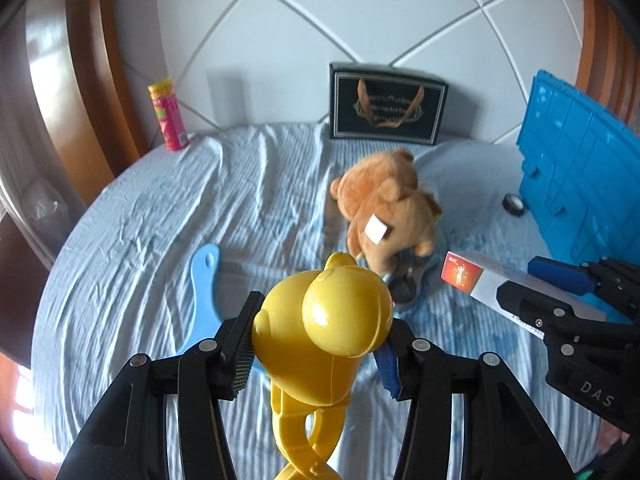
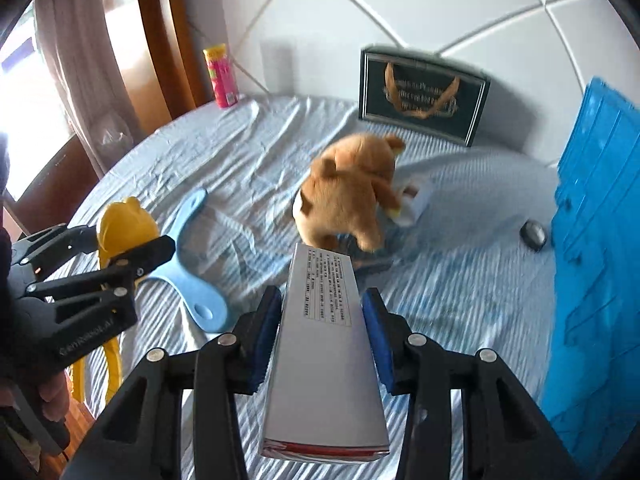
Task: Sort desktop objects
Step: 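Carry the yellow clip with the left gripper while the right gripper carries the white box to the bin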
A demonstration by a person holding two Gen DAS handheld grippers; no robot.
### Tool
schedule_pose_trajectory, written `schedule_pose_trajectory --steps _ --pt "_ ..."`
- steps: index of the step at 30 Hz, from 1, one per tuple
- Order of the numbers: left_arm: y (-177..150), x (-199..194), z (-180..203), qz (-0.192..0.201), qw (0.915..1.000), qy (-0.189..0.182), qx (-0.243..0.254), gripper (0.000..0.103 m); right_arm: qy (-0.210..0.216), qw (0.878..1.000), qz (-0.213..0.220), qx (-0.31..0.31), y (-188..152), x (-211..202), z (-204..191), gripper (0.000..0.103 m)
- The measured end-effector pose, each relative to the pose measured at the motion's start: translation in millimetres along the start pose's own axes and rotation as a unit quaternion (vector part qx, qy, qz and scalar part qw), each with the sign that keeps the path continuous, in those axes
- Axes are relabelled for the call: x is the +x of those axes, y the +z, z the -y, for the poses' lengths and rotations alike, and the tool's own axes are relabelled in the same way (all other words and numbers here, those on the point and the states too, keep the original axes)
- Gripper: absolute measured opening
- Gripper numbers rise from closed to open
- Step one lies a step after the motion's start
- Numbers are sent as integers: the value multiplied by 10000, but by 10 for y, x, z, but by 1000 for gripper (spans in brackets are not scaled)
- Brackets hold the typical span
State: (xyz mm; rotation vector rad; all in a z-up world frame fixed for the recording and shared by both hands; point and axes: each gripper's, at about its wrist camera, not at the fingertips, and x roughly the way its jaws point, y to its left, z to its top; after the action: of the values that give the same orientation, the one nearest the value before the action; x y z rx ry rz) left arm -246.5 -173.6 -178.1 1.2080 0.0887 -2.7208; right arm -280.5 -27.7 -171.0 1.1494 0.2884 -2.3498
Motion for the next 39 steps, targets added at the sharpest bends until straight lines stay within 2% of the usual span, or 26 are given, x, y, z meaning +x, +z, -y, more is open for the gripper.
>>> schedule_pose_trajectory --steps 6,12,19,25,30,33,39 --pt "134 -259 67 293 9995 65 -22 50 -52 9992 367 -170 125 -328 -3 42" --pt "326 -531 134 625 9979 -105 128 50 -207 9964 773 -264 222 -730 -53 42" --pt "570 -815 245 1000 9934 -360 426 50 -635 9911 1163 -126 338 -1213 -76 42" --pt "853 -1077 513 1313 9864 -604 780 50 -1062 9829 1497 178 417 -1712 59 42" --pt "1136 -1377 998 1596 9769 -952 1057 50 -1506 9704 1822 493 410 -2235 375 42" --pt "1269 -1552 1411 1789 9689 -1164 1249 50 -1775 9635 1896 650 213 -2544 714 42" --pt "1484 -2029 2486 2199 9484 -1656 1574 50 -2306 9466 2037 963 -180 -3163 1391 42"
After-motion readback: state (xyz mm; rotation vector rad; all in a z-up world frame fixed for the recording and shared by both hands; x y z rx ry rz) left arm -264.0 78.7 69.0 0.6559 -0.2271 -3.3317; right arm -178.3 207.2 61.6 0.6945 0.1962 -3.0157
